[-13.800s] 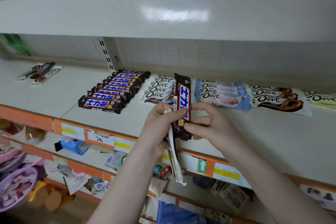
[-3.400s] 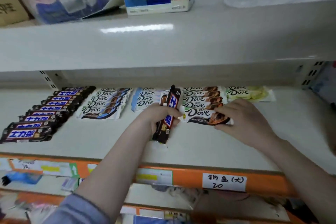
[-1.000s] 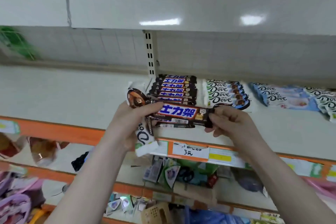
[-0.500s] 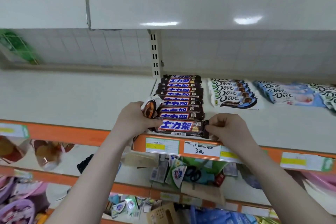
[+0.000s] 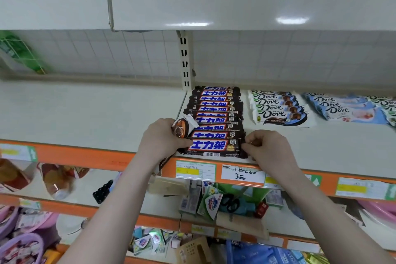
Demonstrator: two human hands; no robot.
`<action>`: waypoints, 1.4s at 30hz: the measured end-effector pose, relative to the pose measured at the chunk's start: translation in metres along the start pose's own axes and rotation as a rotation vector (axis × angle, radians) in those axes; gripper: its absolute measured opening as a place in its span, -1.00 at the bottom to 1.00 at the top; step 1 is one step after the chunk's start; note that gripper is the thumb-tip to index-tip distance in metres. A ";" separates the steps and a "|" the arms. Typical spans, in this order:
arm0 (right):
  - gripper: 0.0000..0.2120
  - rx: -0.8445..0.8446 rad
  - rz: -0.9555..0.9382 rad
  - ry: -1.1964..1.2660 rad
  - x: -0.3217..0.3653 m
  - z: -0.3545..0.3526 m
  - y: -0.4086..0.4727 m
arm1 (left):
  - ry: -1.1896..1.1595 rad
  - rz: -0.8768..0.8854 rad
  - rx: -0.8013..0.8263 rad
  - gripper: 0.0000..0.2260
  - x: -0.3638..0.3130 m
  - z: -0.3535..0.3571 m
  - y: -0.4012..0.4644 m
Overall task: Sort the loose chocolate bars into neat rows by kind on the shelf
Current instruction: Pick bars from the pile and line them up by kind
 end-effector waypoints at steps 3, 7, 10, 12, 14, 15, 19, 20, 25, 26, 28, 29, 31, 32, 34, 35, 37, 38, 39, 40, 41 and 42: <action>-0.90 -0.006 -0.006 -0.009 0.000 0.000 0.000 | 0.020 0.011 -0.003 -0.68 -0.001 0.000 0.000; -0.92 -0.032 -0.022 -0.033 -0.001 -0.001 -0.001 | 0.040 0.038 -0.020 -0.71 -0.004 0.000 -0.001; -0.94 -0.048 -0.022 -0.047 -0.003 -0.003 -0.001 | 0.060 0.050 -0.026 -0.73 -0.005 0.000 -0.002; -0.95 -0.055 -0.028 -0.057 -0.002 -0.003 -0.002 | 0.056 0.054 -0.027 -0.74 -0.005 0.001 -0.002; -0.95 -0.059 -0.039 -0.061 -0.001 -0.003 -0.004 | 0.040 0.061 -0.034 -0.76 -0.004 0.001 -0.002; -0.95 -0.062 -0.046 -0.062 0.000 -0.003 -0.005 | 0.035 0.066 -0.040 -0.77 -0.005 0.000 -0.003; -0.88 -0.086 -0.066 -0.031 0.000 -0.009 -0.009 | -0.034 0.086 -0.134 -0.79 -0.005 -0.009 -0.006; -0.86 -0.092 -0.069 -0.016 -0.001 -0.011 -0.010 | -0.103 0.084 -0.161 -0.80 -0.005 -0.013 -0.008; -0.83 -0.143 -0.068 0.054 -0.007 -0.029 -0.018 | -0.850 0.003 -0.032 -0.87 -0.018 -0.018 -0.021; -0.84 -0.153 -0.062 0.063 -0.009 -0.034 -0.019 | -0.946 -0.006 0.005 -0.88 -0.024 -0.017 -0.023; -0.85 -0.171 -0.053 0.077 -0.014 -0.045 -0.023 | -1.102 -0.015 0.068 -0.89 -0.038 -0.013 -0.024; -0.86 -0.181 -0.052 0.087 -0.017 -0.051 -0.025 | -1.163 -0.010 0.090 -0.89 -0.047 -0.012 -0.024; -0.87 -0.198 -0.050 0.121 -0.023 -0.064 -0.029 | -1.256 0.005 0.117 -0.90 -0.066 -0.008 -0.025; -0.88 -0.201 -0.050 0.145 -0.026 -0.070 -0.029 | -1.294 0.008 0.123 -0.91 -0.077 -0.006 -0.026; -0.90 -0.191 -0.053 0.196 -0.032 -0.084 -0.030 | -1.351 0.015 0.130 -0.91 -0.099 0.002 -0.028; -0.90 -0.181 -0.056 0.223 -0.034 -0.092 -0.030 | -1.372 0.015 0.138 -0.90 -0.112 0.008 -0.029; -0.91 -0.152 -0.057 0.287 -0.041 -0.108 -0.030 | -1.436 -0.004 0.165 -0.83 -0.138 0.023 -0.034; -0.91 -0.131 -0.048 0.320 -0.046 -0.117 -0.030 | -1.485 -0.017 0.185 -0.80 -0.153 0.030 -0.036; -0.91 -0.109 -0.035 0.349 -0.051 -0.126 -0.030 | -1.526 -0.030 0.200 -0.78 -0.168 0.038 -0.039; -0.91 -0.086 -0.018 0.374 -0.058 -0.136 -0.031 | -1.552 -0.039 0.209 -0.79 -0.185 0.046 -0.042; -0.90 -0.066 -0.003 0.399 -0.066 -0.148 -0.032 | -1.555 -0.042 0.205 -0.81 -0.201 0.054 -0.044; -0.90 -0.054 0.007 0.419 -0.075 -0.162 -0.033 | -1.548 -0.045 0.202 -0.85 -0.218 0.062 -0.047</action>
Point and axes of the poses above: each hand's wrist, its own y-axis towards the middle knuckle, its own z-axis out of the palm, x = y × z, the point moved 8 cm from there along y, towards the middle knuckle, and after that the axes turned 15 degrees about y, right-handed, at the moved point
